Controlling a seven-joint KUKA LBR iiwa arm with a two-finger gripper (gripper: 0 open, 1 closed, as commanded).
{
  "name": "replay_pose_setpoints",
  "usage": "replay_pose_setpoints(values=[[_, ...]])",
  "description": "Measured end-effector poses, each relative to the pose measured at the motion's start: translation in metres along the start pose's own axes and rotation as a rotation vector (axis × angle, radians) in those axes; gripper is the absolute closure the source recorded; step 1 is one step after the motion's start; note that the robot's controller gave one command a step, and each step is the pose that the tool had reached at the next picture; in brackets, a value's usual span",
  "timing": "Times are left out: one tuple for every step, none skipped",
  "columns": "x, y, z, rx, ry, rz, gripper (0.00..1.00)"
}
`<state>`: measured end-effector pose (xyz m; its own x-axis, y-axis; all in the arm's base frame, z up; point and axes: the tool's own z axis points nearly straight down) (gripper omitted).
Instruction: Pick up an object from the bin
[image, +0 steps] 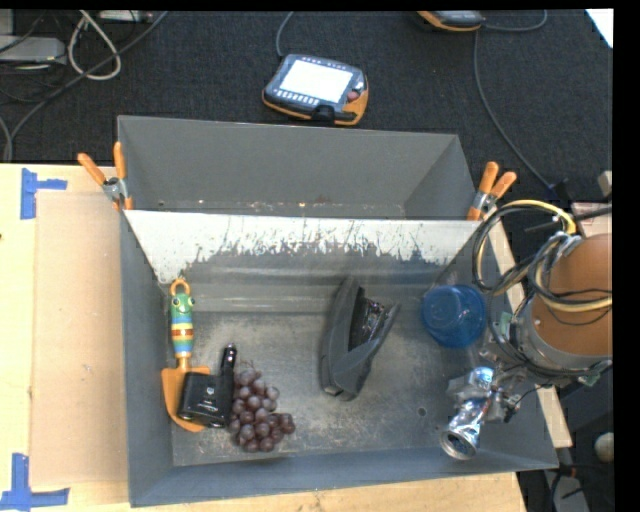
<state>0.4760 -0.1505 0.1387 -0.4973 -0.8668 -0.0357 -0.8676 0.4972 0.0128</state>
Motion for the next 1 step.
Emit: replay_pose_setpoints(values=[[-0.0024,0.0009,-0.0433,-0.003,-0.001,0.002,1.00]])
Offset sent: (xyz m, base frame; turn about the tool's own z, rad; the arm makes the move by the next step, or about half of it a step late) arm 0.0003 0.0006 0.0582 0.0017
